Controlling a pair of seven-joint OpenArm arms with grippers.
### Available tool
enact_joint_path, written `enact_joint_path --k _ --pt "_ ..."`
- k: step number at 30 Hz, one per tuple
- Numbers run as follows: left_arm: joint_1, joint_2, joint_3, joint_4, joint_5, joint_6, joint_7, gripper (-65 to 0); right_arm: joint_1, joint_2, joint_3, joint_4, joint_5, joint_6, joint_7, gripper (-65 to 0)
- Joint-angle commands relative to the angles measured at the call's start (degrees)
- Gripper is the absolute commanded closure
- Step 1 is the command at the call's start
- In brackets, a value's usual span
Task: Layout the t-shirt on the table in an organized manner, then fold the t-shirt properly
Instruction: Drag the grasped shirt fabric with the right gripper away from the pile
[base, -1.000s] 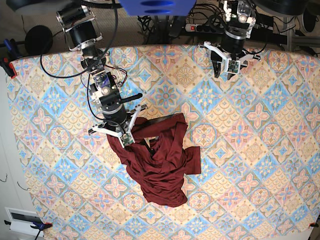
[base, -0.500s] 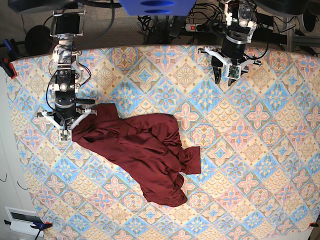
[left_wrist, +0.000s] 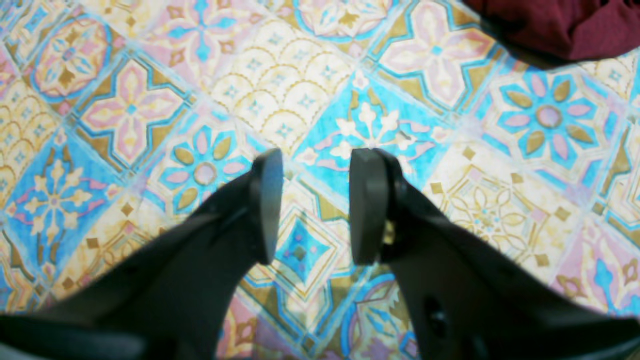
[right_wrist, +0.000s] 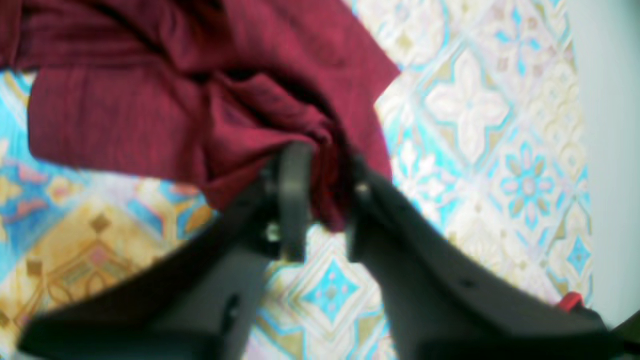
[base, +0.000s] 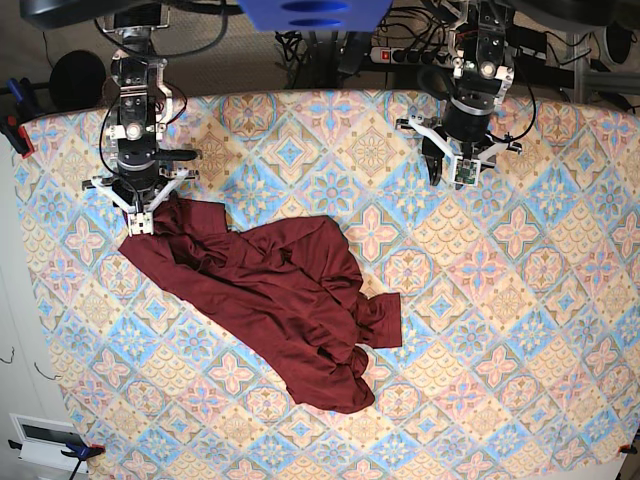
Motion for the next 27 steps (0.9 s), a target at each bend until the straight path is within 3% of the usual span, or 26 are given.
enact_joint_path --k 1,6,10,16,27 --pt "0.0 -0.2 -0.1 1.0 0.0 0.2 -1.3 -22.5 0.7 0.7 0.3 2.1 -0.3 -0.3 1.3 -19.1" --pt "0.3 -0.2 -0.1 1.0 0.0 0.2 -1.3 -22.5 0.7 0.6 -2.1 5.3 -0.3 -0.3 1.2 -33.0" --pt "1.1 -0.2 -0.2 1.0 -0.1 0.2 -1.4 -22.5 1.8 0.7 -9.9 6.4 -0.4 -0.3 1.5 -33.4" --pt "2.5 -0.1 -0.2 1.1 -0.1 0.2 -1.6 -22.5 10.6 0.7 -22.9 5.5 -0.4 -0.3 1.2 -33.5" --pt "3.2 -0.1 -0.2 1.1 -0.1 0.2 -1.7 -22.5 18.6 0.7 -24.0 -12.0 -0.3 -0.3 1.6 -33.7"
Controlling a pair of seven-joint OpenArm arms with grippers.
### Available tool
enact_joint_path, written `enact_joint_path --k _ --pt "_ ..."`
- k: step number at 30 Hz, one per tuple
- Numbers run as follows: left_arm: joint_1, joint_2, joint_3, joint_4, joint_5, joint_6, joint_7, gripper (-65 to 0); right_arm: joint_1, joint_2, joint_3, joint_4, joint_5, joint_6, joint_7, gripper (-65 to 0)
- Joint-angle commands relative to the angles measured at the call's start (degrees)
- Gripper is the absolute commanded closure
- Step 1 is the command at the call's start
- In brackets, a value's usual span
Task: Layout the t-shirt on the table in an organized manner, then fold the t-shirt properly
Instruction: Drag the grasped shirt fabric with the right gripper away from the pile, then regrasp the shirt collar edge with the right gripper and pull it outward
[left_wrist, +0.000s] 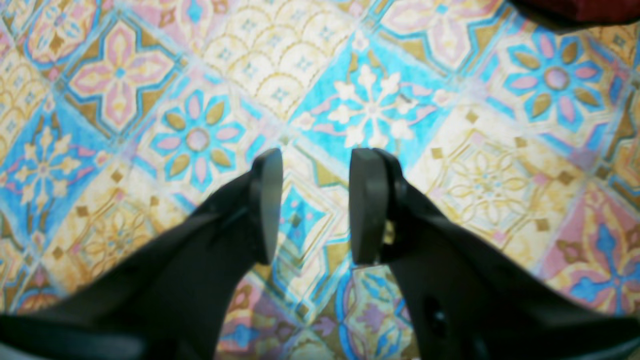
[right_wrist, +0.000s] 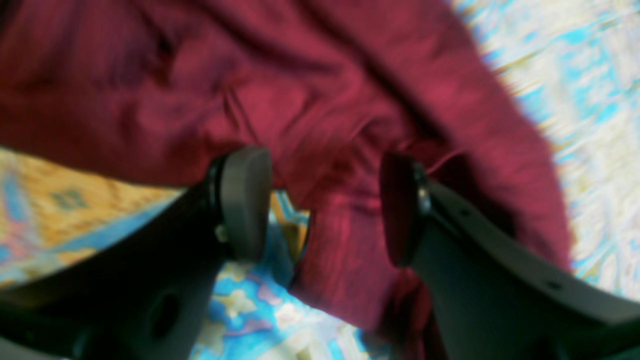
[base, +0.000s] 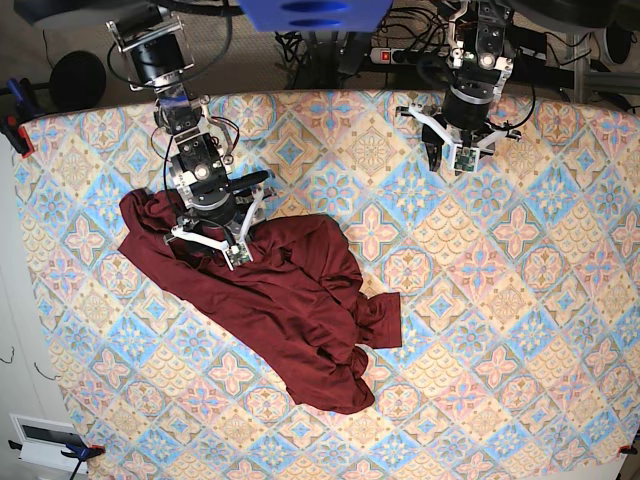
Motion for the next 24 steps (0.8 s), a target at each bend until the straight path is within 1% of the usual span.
enact_joint_path --k 1,5,6,7,9,10,11,12,13,14,20,24 --pt "0.2 0.0 -0.1 1.1 0.0 0.2 -1.2 -22.5 3.1 0.3 0.3 0.4 -0.4 -0.5 2.0 -33.7" --pt "-0.1 0.0 -0.1 1.1 0.0 0.2 -1.1 -22.5 4.5 0.3 0.3 -2.8 -0.1 -0.4 2.0 -32.9" --pt "-0.1 0.0 -0.1 1.1 0.0 0.2 -1.1 -22.5 4.5 0.3 0.3 -2.9 -0.1 -0.3 2.0 -31.6" --pt "-0.2 0.0 -0.1 1.1 0.0 0.2 -1.1 -22.5 4.3 0.3 0.3 -2.7 -0.1 0.0 2.0 -28.5" --pt "-0.3 0.4 -0.1 1.1 0.0 0.2 -1.0 -22.5 4.2 0.3 0.3 -2.0 -0.1 1.6 2.1 -17.5" --pt "-0.3 0.9 -0.2 1.1 0.0 0.2 -1.0 -22.5 4.2 0.3 0.3 -1.5 -0.1 2.9 2.1 -10.8" --pt "-0.4 1.2 -0.3 1.1 0.0 0.2 -0.9 -22.5 4.1 0.3 0.3 -0.7 -0.1 5.4 2.1 -3.2" --pt "-0.4 1.5 -0.2 1.1 0.0 0.2 -0.9 -22.5 4.1 0.3 0.3 0.2 -0.1 7.7 2.1 0.0" --pt "-0.4 1.5 -0.2 1.0 0.0 0.2 -0.9 -22.5 4.0 0.3 0.3 1.2 -0.1 8.9 2.1 0.0" --pt "-1.0 1.5 0.0 1.0 0.0 0.2 -0.9 -22.5 3.9 0.3 0.3 2.8 -0.1 9.2 2.1 -0.9" --pt "-1.8 1.5 -0.1 0.9 0.1 0.2 -0.9 -22.5 0.0 0.3 0.3 15.3 -0.1 9.2 1.6 -0.8" --pt "-1.9 1.5 -0.3 0.9 0.1 0.2 -0.9 -22.5 -5.6 0.3 -0.8 19.1 -0.1 9.2 1.6 -0.8"
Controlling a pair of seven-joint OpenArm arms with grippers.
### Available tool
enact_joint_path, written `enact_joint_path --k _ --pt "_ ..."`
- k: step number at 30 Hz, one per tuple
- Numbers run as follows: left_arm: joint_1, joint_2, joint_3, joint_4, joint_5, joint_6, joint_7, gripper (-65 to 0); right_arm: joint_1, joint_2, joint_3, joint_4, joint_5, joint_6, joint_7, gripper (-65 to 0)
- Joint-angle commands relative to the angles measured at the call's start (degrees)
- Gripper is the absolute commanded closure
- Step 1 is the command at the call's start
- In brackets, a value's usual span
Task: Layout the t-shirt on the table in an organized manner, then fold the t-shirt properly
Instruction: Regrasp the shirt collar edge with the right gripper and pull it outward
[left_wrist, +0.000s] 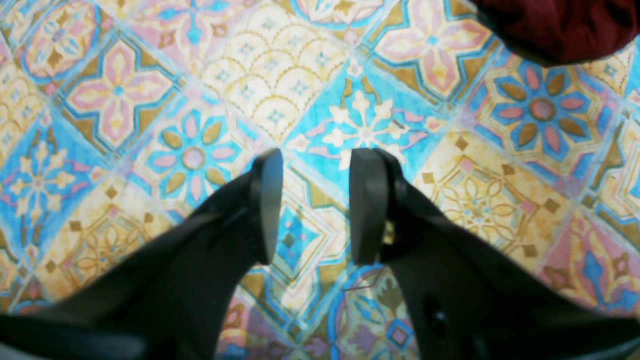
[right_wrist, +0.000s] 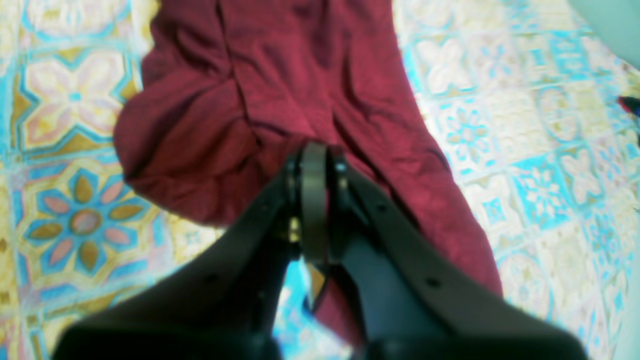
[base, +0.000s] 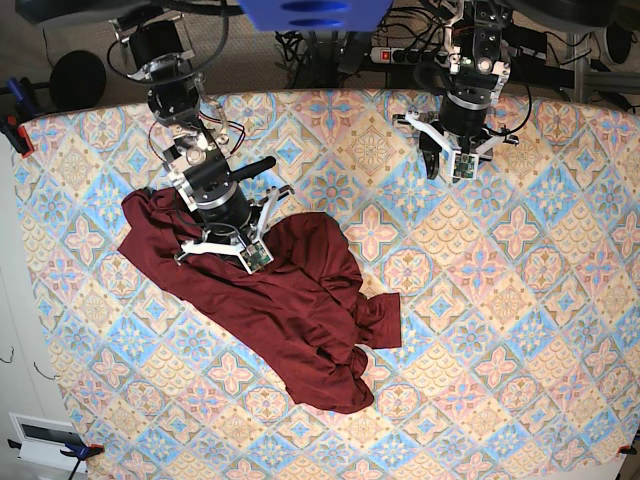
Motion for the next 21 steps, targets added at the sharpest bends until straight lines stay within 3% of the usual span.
enact_joint_path --k 1,4,10,15,18,21 --pt "0.0 -0.3 -0.2 0.9 0.1 0.2 -1.2 -22.5 -2.8 0.1 -1.0 1.6 0.4 0.3 0.3 -0.8" --pt "0.0 -0.3 -0.2 0.9 0.2 0.2 -1.2 -22.5 -8.7 0.1 -4.6 3.3 0.0 0.3 0.5 -0.8" --pt "-0.1 -1.0 -0.4 0.9 0.7 0.2 -1.2 -22.5 -12.9 0.1 -12.7 3.1 0.0 0.3 0.5 -0.6" --pt "-1.0 -2.4 -3.0 0.9 0.7 0.2 -1.2 -22.5 -14.8 0.1 -13.4 3.1 0.0 0.3 0.2 -0.9" --pt "-1.7 -2.5 -4.9 0.9 0.7 0.2 -1.1 -22.5 -15.1 0.1 -10.7 3.2 0.0 0.2 -2.2 -6.0" --pt "-2.6 -2.5 -5.8 0.9 0.7 0.2 -1.1 -22.5 -16.5 0.1 -7.3 3.2 0.0 0.1 -4.2 -15.7"
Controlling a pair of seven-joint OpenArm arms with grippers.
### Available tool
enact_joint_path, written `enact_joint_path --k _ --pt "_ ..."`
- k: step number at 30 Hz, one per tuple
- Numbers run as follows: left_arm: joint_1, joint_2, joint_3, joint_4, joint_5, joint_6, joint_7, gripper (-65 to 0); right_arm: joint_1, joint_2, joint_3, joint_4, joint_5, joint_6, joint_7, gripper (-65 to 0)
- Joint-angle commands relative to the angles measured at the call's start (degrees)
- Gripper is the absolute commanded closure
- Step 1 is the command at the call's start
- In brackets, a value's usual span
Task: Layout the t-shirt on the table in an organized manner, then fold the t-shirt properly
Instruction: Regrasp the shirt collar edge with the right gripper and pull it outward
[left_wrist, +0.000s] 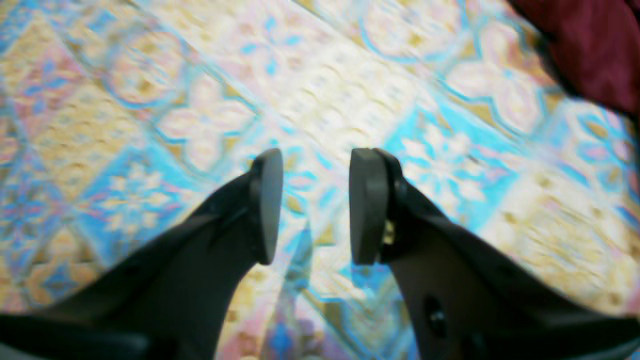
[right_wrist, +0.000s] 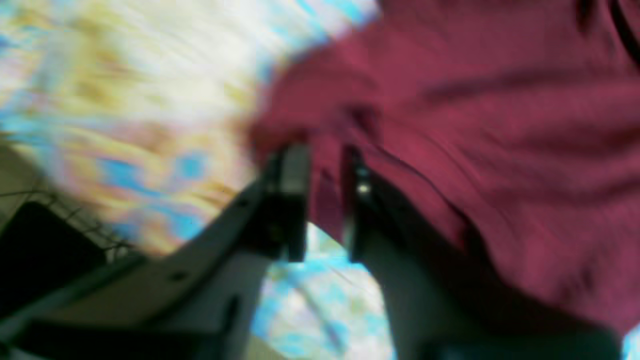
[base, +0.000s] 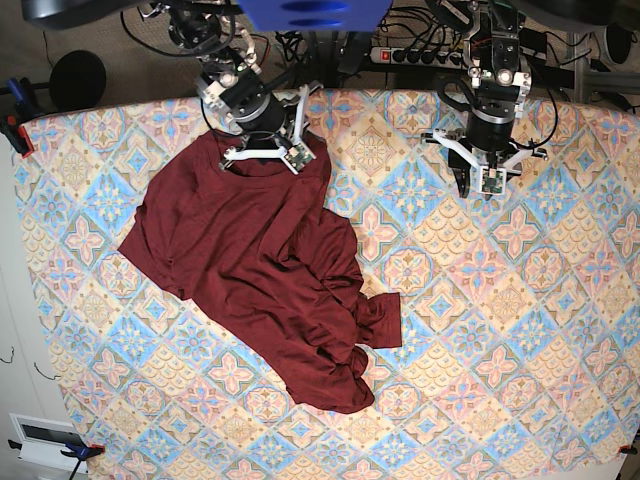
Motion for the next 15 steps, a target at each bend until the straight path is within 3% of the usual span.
enact_joint_path --k 1,9,12,15 --pt "-0.3 -0.2 -0.3 0.9 0.3 0.0 -1.1 -22.5 -0.8 -0.1 1.4 1.1 0.2 0.1 0.7 -17.9" --pt "-0.4 -0.2 0.0 0.9 0.3 0.0 -1.1 -22.5 -1.9 -0.1 8.0 1.1 0.2 0.1 0.8 -20.1" --pt "-0.4 -0.2 0.0 0.9 0.3 0.0 -1.1 -22.5 -2.0 -0.1 7.5 1.2 0.2 0.1 0.8 -20.3" --pt "-0.4 -0.2 0.0 0.9 0.3 0.0 -1.1 -22.5 -1.4 -0.1 1.7 1.5 0.1 0.1 0.8 -20.3"
